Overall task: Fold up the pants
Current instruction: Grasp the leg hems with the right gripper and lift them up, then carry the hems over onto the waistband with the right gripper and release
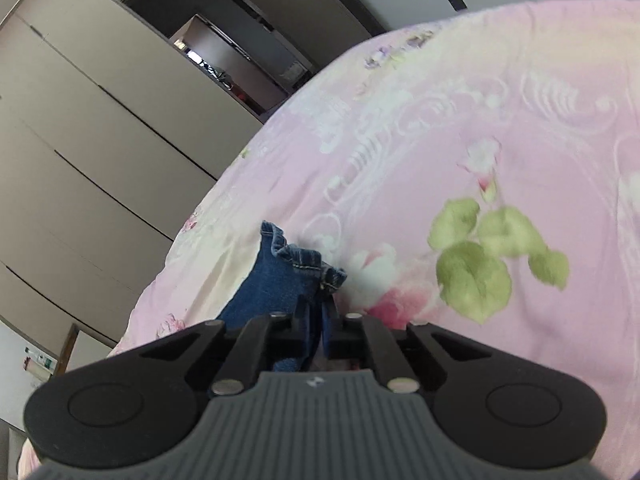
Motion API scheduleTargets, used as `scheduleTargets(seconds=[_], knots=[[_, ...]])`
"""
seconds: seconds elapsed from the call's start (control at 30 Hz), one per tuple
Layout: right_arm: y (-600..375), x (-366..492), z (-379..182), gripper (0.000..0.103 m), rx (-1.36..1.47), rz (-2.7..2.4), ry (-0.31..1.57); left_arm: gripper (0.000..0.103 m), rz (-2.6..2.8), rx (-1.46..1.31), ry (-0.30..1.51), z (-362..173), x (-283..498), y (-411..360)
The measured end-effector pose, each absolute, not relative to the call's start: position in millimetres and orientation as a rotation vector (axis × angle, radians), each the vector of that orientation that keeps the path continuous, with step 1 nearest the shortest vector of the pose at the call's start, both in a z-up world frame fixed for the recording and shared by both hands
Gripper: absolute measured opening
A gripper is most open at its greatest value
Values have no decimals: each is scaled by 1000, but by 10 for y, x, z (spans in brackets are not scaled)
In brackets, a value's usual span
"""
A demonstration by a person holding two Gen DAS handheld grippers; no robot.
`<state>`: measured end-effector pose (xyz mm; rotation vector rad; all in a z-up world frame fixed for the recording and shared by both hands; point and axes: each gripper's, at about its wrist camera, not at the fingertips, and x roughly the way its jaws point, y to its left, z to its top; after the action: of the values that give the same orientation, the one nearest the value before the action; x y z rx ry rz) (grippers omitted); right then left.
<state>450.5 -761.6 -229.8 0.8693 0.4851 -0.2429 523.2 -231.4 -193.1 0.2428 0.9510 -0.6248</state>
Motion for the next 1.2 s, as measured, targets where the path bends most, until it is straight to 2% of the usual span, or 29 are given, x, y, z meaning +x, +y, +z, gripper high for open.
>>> scheduleTargets(seconds=[0.17, 0.37, 0.6, 0.77, 1.0, 1.2], knots=[[-7471, 4523, -1822, 0, 800, -209, 427, 20, -576, 228, 989, -2148, 5303, -2383], [-7101, 4512, -1033, 0, 712, -125, 362, 20, -590, 194, 934, -1718, 5049, -2065], [-5975, 4473, 149, 0, 574, 56, 312, 20, -488, 164, 885, -1123, 4623, -1057], [-4892, 4486, 665, 0, 529, 189, 314, 20, -365, 153, 868, -837, 4288, -237], [-3141, 4564, 728, 1, 516, 351, 428, 20, -235, 4, 860, -606, 3841, 1016], [-1691, 4553, 66, 1, 495, 490, 618, 20, -183, -191, 861, -736, 3555, 1809]])
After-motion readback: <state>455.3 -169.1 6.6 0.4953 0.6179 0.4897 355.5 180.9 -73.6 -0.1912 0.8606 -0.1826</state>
